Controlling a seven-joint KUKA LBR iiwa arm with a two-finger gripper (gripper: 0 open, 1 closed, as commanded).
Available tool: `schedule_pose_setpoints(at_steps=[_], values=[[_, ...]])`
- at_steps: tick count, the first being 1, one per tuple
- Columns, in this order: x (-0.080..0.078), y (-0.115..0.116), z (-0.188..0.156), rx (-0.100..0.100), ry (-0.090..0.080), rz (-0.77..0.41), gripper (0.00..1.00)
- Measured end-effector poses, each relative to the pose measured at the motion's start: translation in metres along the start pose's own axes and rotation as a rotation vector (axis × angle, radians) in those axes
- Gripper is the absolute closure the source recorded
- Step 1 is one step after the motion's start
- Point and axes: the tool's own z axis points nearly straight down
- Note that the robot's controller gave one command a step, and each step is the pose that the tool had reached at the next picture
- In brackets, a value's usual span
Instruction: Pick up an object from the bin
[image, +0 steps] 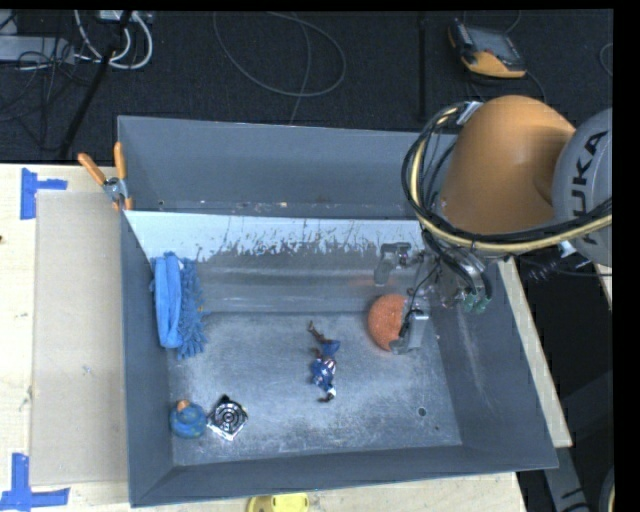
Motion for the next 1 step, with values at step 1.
schedule_pose_setpoints(at_steps=[1], values=[[-0.0012,0.0000,-0.0049,0.000,-0.008,0.000,0.00]])
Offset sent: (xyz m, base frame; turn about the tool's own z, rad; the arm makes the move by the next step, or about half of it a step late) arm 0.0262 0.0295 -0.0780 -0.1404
